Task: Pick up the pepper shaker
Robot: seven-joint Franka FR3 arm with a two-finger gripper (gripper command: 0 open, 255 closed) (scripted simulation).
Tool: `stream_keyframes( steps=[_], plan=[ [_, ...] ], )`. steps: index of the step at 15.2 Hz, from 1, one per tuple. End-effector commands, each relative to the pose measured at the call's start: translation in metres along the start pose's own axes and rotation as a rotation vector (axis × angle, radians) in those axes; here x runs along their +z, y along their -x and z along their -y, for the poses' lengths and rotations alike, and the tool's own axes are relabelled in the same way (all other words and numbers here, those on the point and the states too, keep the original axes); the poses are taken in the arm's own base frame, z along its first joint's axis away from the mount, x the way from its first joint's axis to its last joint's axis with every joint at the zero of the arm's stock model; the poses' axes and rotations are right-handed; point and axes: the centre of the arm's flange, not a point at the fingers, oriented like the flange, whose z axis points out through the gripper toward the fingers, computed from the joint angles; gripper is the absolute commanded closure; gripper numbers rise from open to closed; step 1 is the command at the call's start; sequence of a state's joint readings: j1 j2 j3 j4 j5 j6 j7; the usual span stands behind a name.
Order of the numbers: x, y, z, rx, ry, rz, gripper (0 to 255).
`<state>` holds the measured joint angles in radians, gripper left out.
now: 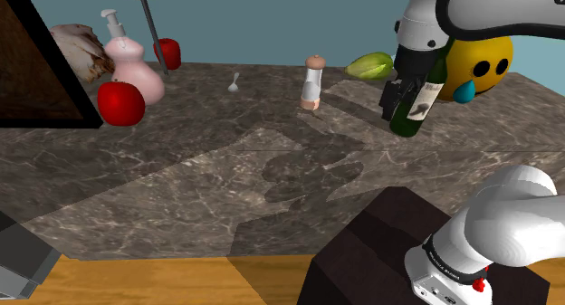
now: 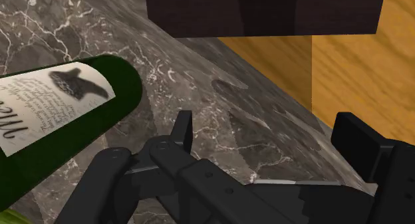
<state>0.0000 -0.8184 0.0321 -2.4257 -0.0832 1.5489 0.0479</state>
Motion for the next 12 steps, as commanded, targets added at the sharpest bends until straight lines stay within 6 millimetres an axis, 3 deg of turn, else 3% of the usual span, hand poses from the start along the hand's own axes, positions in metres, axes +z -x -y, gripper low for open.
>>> stream_keyframes(
  steps=[1, 12],
  plan=[
    [0.0, 0.0, 0.0, 0.0, 0.0, 0.0, 0],
    [-0.025, -0.139, -0.016, 0.01, 0.017, -0.021, 0]
  ],
)
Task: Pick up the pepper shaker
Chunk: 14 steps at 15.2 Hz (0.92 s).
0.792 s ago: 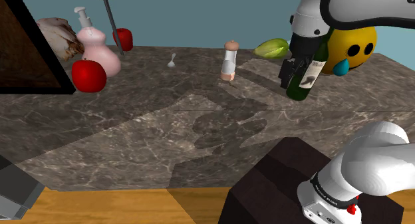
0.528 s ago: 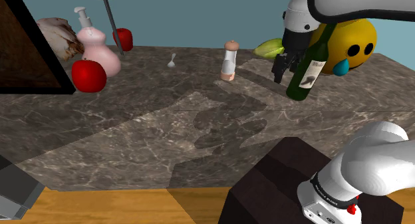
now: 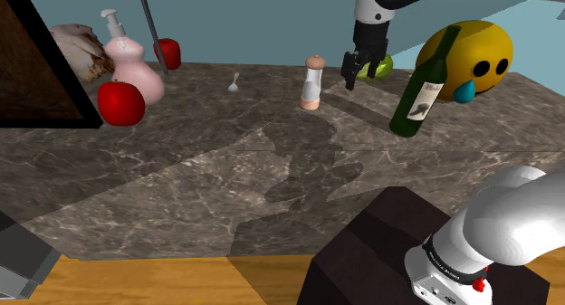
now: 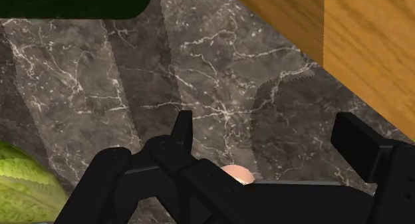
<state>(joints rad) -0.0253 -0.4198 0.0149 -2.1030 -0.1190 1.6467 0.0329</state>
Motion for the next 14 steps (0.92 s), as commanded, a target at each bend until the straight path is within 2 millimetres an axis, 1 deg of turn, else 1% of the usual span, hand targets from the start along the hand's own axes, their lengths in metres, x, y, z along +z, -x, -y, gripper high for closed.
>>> stream_keyframes(
  steps=[1, 12, 13, 14],
  plan=[
    [-0.003, -0.025, -0.001, 0.002, 0.003, -0.003, 0],
    [-0.028, -0.163, -0.017, 0.012, 0.02, -0.024, 0],
    [-0.03, -0.171, -0.018, 0.013, 0.021, -0.025, 0],
    [-0.024, -0.171, -0.018, 0.013, 0.021, -0.025, 0]
  ],
)
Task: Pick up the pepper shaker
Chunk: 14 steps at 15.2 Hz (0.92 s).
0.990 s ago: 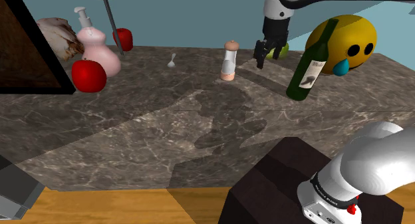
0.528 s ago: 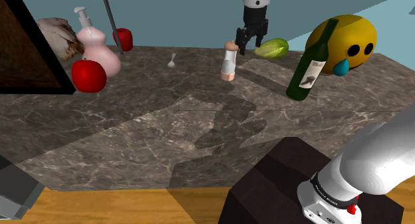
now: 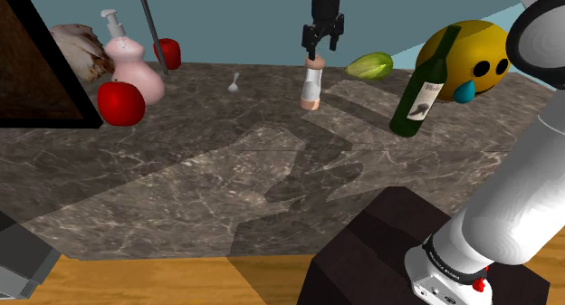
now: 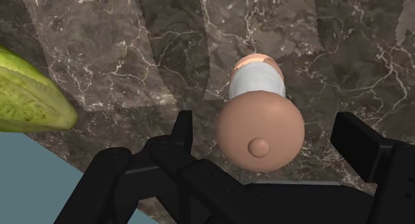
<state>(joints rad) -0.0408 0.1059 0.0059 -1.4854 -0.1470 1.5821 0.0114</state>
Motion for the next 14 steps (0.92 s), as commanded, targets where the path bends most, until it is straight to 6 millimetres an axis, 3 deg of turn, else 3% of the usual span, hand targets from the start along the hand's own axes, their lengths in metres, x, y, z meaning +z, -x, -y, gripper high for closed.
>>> stream_keyframes(
  steps=[1, 8, 9, 14],
  plan=[
    [0.006, -0.005, 0.002, 0.0, 0.001, -0.001, 0],
    [0.035, -0.006, 0.006, 0.0, 0.001, -0.001, 0],
    [0.034, -0.006, 0.006, 0.0, 0.001, -0.001, 255],
    [0.034, -0.006, 0.006, 0.0, 0.001, -0.001, 255]
  ],
)
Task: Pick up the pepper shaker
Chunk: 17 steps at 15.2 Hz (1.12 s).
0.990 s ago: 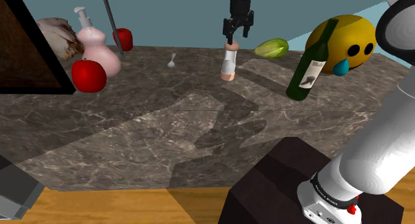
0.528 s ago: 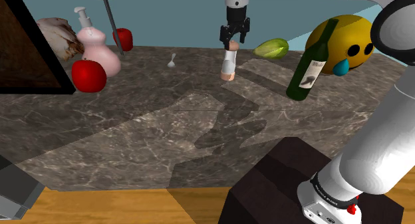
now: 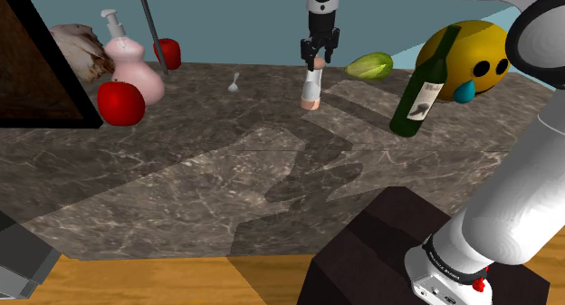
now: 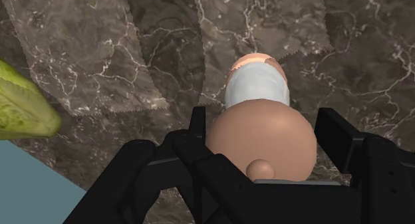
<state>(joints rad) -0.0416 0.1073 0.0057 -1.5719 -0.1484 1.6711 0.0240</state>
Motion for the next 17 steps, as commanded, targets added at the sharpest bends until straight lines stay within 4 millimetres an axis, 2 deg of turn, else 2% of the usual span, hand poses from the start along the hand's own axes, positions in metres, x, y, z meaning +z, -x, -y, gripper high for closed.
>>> stream_keyframes(
  steps=[1, 4, 17],
  plan=[
    [0.0, 0.0, 0.0, 0.0, 0.0, 0.001, 255],
    [0.001, 0.0, 0.0, 0.0, 0.0, 0.001, 255],
    [-0.066, 0.001, -0.01, 0.0, 0.0, 0.001, 255]
  ],
)
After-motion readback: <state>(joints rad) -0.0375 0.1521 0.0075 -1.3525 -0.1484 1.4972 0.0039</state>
